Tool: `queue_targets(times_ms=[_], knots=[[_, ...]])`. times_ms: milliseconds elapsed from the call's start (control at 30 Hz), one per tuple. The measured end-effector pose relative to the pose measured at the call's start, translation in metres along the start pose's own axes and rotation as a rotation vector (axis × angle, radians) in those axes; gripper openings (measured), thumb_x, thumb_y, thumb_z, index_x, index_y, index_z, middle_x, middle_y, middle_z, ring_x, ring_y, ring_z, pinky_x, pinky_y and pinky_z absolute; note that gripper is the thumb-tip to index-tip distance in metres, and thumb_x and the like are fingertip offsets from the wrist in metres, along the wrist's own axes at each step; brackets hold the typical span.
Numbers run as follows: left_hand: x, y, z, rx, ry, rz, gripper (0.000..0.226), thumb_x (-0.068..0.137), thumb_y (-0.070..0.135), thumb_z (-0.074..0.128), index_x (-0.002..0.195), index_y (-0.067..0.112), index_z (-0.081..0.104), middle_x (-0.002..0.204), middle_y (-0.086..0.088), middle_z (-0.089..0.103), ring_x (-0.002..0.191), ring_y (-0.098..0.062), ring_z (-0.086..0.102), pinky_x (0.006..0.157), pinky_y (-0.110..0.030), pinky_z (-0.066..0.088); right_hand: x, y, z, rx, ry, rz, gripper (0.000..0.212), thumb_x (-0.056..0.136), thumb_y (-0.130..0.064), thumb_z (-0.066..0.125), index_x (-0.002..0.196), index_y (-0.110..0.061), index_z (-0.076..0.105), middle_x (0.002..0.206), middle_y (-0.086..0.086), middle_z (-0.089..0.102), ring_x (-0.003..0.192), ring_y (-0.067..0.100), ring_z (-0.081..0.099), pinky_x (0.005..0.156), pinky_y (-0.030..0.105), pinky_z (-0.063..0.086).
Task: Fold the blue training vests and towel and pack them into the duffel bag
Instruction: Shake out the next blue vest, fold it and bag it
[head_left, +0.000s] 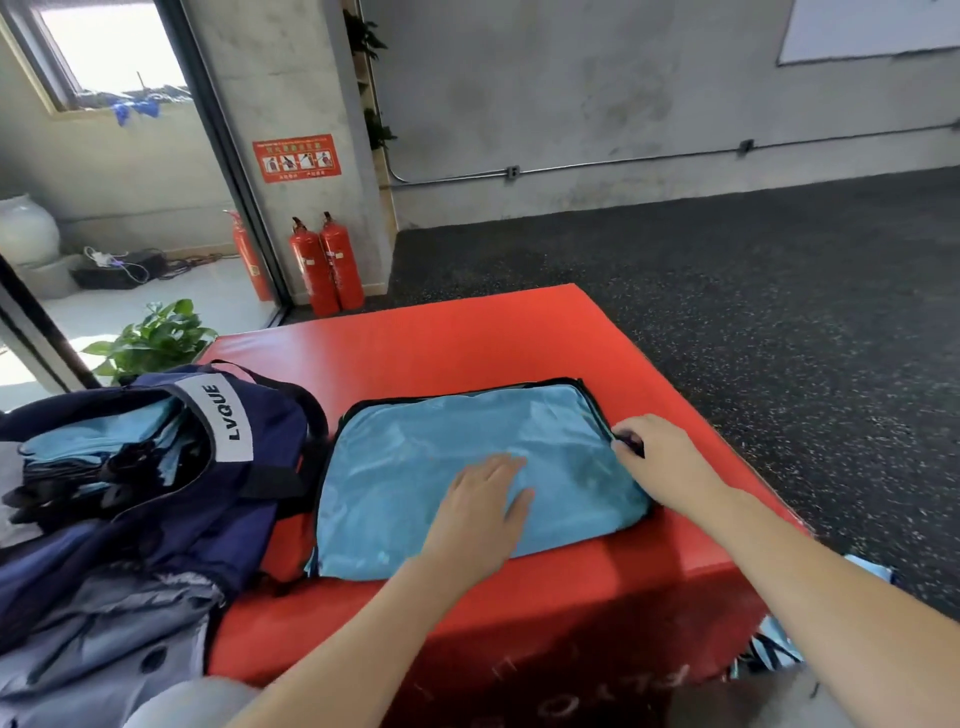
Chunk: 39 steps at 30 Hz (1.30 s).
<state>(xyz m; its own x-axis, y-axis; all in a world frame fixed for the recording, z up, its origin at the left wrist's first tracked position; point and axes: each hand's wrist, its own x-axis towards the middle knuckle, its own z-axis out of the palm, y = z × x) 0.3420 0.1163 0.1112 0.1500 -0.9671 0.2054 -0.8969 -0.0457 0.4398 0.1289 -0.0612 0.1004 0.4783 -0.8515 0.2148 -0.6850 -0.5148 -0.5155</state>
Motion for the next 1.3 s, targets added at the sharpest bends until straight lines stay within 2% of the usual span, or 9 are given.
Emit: queue_targets(times_ms=[100, 267, 433, 600, 733, 900, 1067, 1167, 1300], knots=[[0.015, 0.035, 0.025, -0.043, -0.038, 0.080, 0.047, 0.102, 0.038, 0.050, 0.145, 0.018, 0.051, 0.148, -0.001, 0.051, 0.141, -0.018, 0.040, 0.119, -0.032, 0.026, -0.017, 0.018, -0.015, 0.058, 0.017, 0.045, 0.016, 0.091, -0.011, 0.068, 0.105, -0.016, 0.072, 0.098, -0.003, 0.067, 0.079, 0.005, 0.058, 0.082, 0.022, 0.044], [0.057, 0.063, 0.063, 0.031, -0.124, 0.033, 0.051, 0.104, 0.045, 0.039, 0.148, 0.018, 0.045, 0.152, -0.002, 0.044, 0.145, -0.020, 0.032, 0.120, -0.039, 0.019, -0.039, 0.039, -0.026, 0.085, -0.158, 0.065, 0.017, 0.090, -0.011, 0.069, 0.102, -0.023, 0.074, 0.095, -0.011, 0.070, 0.088, 0.004, 0.063, 0.080, 0.002, 0.040], [0.057, 0.061, 0.094, 0.292, -0.141, 0.012, 0.081, 0.089, 0.055, -0.009, 0.156, 0.026, 0.027, 0.165, -0.001, 0.023, 0.153, -0.023, 0.013, 0.123, -0.048, 0.012, -0.041, 0.043, -0.025, 0.109, -0.217, -0.025, 0.019, 0.085, -0.020, 0.076, 0.103, -0.027, 0.076, 0.091, -0.016, 0.065, 0.080, -0.004, 0.058, 0.078, 0.011, 0.041], [0.059, 0.061, 0.097, 0.353, -0.140, 0.022, 0.084, 0.085, 0.049, -0.015, 0.159, 0.029, 0.019, 0.167, 0.003, 0.018, 0.154, -0.020, 0.009, 0.123, -0.046, 0.010, -0.032, 0.042, -0.021, 0.223, -0.246, -0.074, 0.017, 0.085, -0.024, 0.079, 0.101, -0.026, 0.077, 0.086, -0.018, 0.066, 0.079, -0.009, 0.058, 0.077, 0.013, 0.043], [0.058, 0.065, 0.093, 0.353, -0.180, 0.016, 0.088, 0.079, 0.049, -0.010, 0.160, 0.022, 0.014, 0.168, 0.003, 0.012, 0.154, -0.020, 0.006, 0.124, -0.046, 0.009, -0.023, 0.033, -0.021, 0.310, -0.250, -0.086, 0.017, 0.088, -0.021, 0.074, 0.103, -0.026, 0.078, 0.089, -0.015, 0.069, 0.082, -0.004, 0.061, 0.077, 0.008, 0.042], [0.060, 0.062, 0.094, 0.370, -0.196, 0.020, 0.066, 0.099, 0.028, 0.037, 0.159, 0.019, 0.013, 0.168, 0.003, 0.010, 0.155, -0.018, 0.003, 0.124, -0.045, 0.009, -0.018, 0.025, -0.021, 0.287, -0.348, -0.087, 0.018, 0.085, -0.026, 0.077, 0.103, -0.028, 0.077, 0.086, -0.020, 0.067, 0.075, -0.012, 0.057, 0.073, 0.007, 0.042], [0.059, 0.062, 0.093, 0.406, -0.178, 0.040, 0.065, 0.099, 0.028, 0.040, 0.159, 0.021, 0.014, 0.167, 0.003, 0.012, 0.154, -0.018, 0.006, 0.124, -0.046, 0.012, -0.016, 0.031, -0.023, 0.290, -0.462, -0.012, 0.016, 0.073, -0.041, 0.082, 0.084, -0.047, 0.072, 0.082, -0.020, 0.068, 0.069, -0.001, 0.056, 0.075, 0.032, 0.052], [0.060, 0.061, 0.094, 0.424, -0.190, 0.043, 0.073, 0.097, 0.033, 0.047, 0.159, 0.020, 0.011, 0.167, 0.003, 0.011, 0.155, -0.018, 0.005, 0.124, -0.046, 0.012, -0.018, 0.033, -0.026, 0.324, -0.503, -0.033, 0.024, 0.073, -0.042, 0.085, 0.095, -0.043, 0.077, 0.073, -0.021, 0.062, 0.063, -0.001, 0.050, 0.067, 0.028, 0.045], [0.060, 0.061, 0.094, 0.428, -0.193, 0.045, 0.076, 0.097, 0.033, 0.048, 0.160, 0.020, 0.008, 0.168, 0.003, 0.008, 0.155, -0.019, 0.003, 0.124, -0.046, 0.010, -0.019, 0.035, -0.029, 0.384, -0.525, -0.028, 0.020, 0.075, -0.037, 0.086, 0.093, -0.034, 0.079, 0.071, -0.019, 0.065, 0.066, 0.000, 0.052, 0.071, 0.027, 0.043]])
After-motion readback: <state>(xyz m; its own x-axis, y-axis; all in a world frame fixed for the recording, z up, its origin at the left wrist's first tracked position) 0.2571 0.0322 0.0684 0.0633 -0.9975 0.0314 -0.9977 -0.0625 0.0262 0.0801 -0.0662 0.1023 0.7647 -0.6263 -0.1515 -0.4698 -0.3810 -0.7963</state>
